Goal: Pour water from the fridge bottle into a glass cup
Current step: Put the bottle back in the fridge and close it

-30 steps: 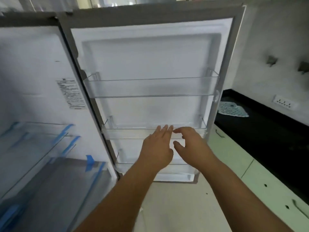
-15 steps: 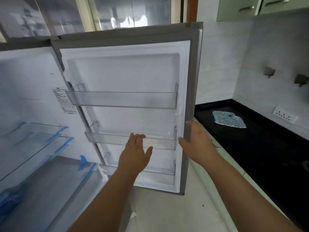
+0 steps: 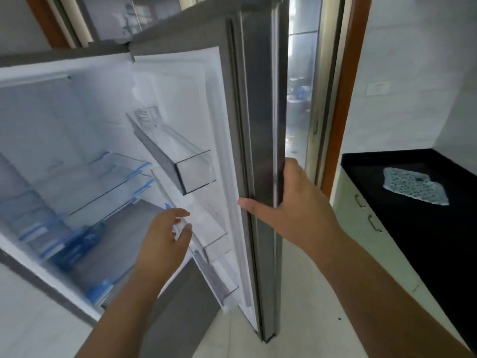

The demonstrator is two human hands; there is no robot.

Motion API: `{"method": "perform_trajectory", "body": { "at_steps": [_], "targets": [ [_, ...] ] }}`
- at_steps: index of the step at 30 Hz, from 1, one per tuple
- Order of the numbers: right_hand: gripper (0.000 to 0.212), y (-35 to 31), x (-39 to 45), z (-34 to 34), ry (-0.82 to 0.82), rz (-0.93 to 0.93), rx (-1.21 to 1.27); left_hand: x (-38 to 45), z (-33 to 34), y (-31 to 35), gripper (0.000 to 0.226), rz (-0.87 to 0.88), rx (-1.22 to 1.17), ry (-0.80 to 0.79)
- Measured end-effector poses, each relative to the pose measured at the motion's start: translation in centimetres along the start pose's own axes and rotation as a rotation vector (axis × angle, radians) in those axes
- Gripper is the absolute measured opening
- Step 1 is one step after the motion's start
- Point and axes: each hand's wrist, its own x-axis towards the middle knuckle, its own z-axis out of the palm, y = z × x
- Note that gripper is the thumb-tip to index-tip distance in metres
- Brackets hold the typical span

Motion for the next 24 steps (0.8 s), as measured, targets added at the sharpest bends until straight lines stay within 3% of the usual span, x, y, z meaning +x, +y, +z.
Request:
{"method": "perform_trajectory", "body": {
  "at_steps": [3,7,15,21,24],
  "targets": [
    [0.090,-2.4,-1.2,1.8,-0.091,-0.124,-0.053,-5.1,-2.5,3.3,0.011,0.065,-0.052,0.046],
    [0.076,-5.9,-2.2,5.0,-0.124,-0.305,0.067,-10.0,-5.0,5.1,0.036,0.106,0.002,0.062],
    [0.058,-12.7,-2.6,11.6,-0.266,-0.532,0.255,-12.4,-8.5,0.4,0.096,-0.144,0.179,0.209],
    [0.054,-16.9,-1.9,15.5,-0.353,-0.677,0.232,-11.3,-10.7,-2.8,0.099,-0.277,0.370,0.404],
    [0.044,-18.4,-1.3,17.0,-0.382,-0.754,0.192,-10.6,-12.4,-3.9,0.094,-0.321,0.328,0.472]
  ]
}}
